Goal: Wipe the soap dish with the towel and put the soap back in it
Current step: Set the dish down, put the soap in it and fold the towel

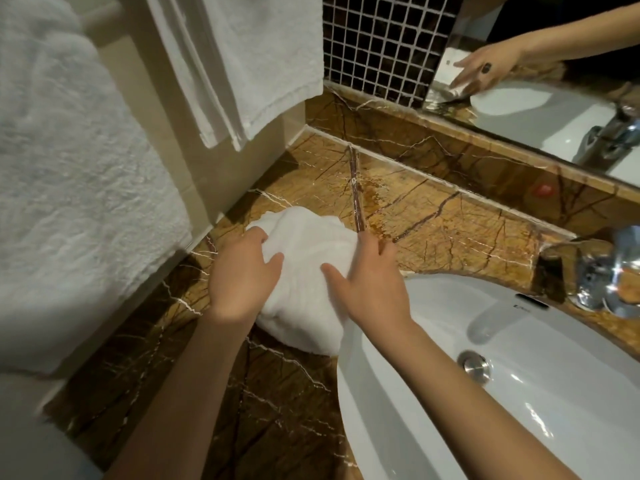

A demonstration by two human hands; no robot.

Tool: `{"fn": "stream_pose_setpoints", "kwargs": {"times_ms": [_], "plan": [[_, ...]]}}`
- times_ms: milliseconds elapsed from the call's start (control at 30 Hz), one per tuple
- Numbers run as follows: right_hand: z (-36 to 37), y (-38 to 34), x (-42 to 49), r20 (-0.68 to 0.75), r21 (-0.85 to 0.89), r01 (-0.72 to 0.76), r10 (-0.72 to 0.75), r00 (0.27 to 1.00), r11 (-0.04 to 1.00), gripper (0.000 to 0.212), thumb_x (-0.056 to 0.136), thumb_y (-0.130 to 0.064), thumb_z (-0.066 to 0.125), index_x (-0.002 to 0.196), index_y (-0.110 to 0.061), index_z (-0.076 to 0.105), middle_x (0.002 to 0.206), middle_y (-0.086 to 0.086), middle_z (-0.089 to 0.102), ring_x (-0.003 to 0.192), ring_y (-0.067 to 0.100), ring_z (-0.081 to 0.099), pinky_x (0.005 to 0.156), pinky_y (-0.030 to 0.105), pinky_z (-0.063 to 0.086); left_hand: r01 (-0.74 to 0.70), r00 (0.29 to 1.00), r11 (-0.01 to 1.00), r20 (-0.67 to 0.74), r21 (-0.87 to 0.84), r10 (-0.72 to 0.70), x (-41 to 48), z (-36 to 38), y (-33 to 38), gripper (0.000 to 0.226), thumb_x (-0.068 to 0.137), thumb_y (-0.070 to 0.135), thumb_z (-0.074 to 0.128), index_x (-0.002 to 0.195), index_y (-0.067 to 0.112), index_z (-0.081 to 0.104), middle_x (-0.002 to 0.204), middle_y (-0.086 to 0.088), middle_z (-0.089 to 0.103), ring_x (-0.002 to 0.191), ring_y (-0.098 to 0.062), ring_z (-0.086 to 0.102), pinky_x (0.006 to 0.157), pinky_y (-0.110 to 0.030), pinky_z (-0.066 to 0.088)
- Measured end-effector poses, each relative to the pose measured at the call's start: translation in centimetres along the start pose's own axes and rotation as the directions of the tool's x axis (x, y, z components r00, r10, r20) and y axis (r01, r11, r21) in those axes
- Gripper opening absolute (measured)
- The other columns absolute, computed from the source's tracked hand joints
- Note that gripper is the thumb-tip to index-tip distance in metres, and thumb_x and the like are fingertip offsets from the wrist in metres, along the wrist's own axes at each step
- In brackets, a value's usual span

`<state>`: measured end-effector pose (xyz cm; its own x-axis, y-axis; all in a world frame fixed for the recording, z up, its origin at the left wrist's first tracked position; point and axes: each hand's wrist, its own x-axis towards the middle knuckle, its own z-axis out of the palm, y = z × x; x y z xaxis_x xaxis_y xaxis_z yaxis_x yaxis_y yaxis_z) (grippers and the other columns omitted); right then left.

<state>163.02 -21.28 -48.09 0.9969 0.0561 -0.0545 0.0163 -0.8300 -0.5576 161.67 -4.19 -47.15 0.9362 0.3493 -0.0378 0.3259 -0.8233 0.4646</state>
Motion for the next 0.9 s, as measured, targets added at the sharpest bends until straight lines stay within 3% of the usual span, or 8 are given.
{"fn": "stream_pose_setpoints", "kwargs": {"times_ms": [100,167,267,400,567,633,767,900], "plan": [[-0.3,0.1,0.2,-0.008,0.162,0.001,0.000,1.000,0.987,0.061,0.085,-0.033,0.063,0.137,-0.022,0.032,0.124,0.008,0.037,0.092,0.023,0.049,0.072,0.029,0.035,-0.004,0.996,0.997,-0.092,-0.072,-0.002,0.0,-0.3,1.3,0.026,0.092,0.032,0.046,0.112,0.018,0.054,0.097,0.000,0.062,0.087,-0.027,0.057,0.067,-0.034,0.039],[-0.6,-0.1,0.3,-0.077,0.202,0.052,-0.037,0.996,0.978,0.059,0.086,-0.023,0.062,0.137,-0.023,0.034,0.118,0.004,0.036,0.085,0.014,0.039,0.074,0.026,0.032,-0.004,0.994,0.946,-0.106,-0.323,-0.032,0.2,-0.7,2.1,0.016,0.090,0.034,0.046,0.099,0.024,0.054,0.084,0.010,0.057,0.077,-0.016,0.054,0.062,-0.033,0.038],[-0.8,-0.2,0.2,-0.131,0.201,0.116,-0.091,0.987,0.973,0.054,0.086,-0.012,0.059,0.134,-0.024,0.038,0.109,0.000,0.032,0.082,0.012,0.033,0.070,0.026,0.032,0.135,0.991,0.759,0.082,-0.637,-0.108,1.0,-0.6,2.0,0.012,0.087,0.028,0.054,0.094,0.019,0.057,0.090,0.002,0.058,0.081,-0.014,0.054,0.063,-0.032,0.040],[-0.4,0.3,0.2,-0.056,0.149,0.106,-0.098,0.994,0.983,0.046,0.088,-0.007,0.055,0.132,-0.018,0.046,0.110,0.006,0.035,0.087,0.017,0.035,0.070,0.029,0.033,0.089,0.996,0.941,0.036,-0.326,-0.082,0.6,0.3,-1.0,0.016,0.086,0.029,0.060,0.093,0.015,0.060,0.085,0.003,0.057,0.079,-0.016,0.052,0.059,-0.029,0.038],[-0.8,-0.2,0.4,-0.120,0.194,0.113,-0.091,0.989,0.975,0.041,0.087,-0.006,0.057,0.127,-0.016,0.054,0.108,0.004,0.037,0.086,0.016,0.039,0.072,0.028,0.036,0.010,0.994,0.962,-0.101,-0.274,-0.039,0.0,0.5,-1.8,0.023,0.087,0.041,0.055,0.090,0.019,0.063,0.081,0.001,0.063,0.075,-0.019,0.058,0.064,-0.036,0.046],[-0.9,-0.5,0.1,-0.153,0.184,0.146,-0.118,0.981,0.972,0.039,0.086,-0.005,0.058,0.124,-0.014,0.056,0.107,0.003,0.036,0.087,0.018,0.041,0.070,0.028,0.037,0.038,0.986,0.951,-0.141,-0.308,-0.085,-0.4,0.4,-2.1,0.029,0.088,0.043,0.054,0.099,0.018,0.063,0.091,-0.001,0.065,0.084,-0.021,0.059,0.064,-0.034,0.043],[-0.7,-0.6,-0.4,-0.032,0.011,0.135,-0.134,0.990,0.991,0.032,0.089,-0.012,0.055,0.121,-0.010,0.055,0.111,0.009,0.039,0.101,0.028,0.042,0.073,0.036,0.044,0.092,0.993,0.994,-0.071,-0.051,-0.096,-0.6,1.0,-2.9,0.039,0.091,0.043,0.050,0.119,0.015,0.055,0.119,-0.010,0.059,0.102,-0.028,0.056,0.075,-0.037,0.044],[-0.8,-0.9,-0.6,-0.067,-0.096,0.063,-0.069,0.995,0.993,0.040,0.090,-0.033,0.050,0.125,-0.015,0.045,0.119,0.012,0.041,0.110,0.033,0.041,0.071,0.035,0.040,0.092,0.994,0.970,-0.038,-0.223,-0.103,0.5,0.9,-2.2,0.049,0.089,0.047,0.047,0.131,0.022,0.045,0.132,-0.006,0.052,0.115,-0.027,0.052,0.090,-0.044,0.046]]}}
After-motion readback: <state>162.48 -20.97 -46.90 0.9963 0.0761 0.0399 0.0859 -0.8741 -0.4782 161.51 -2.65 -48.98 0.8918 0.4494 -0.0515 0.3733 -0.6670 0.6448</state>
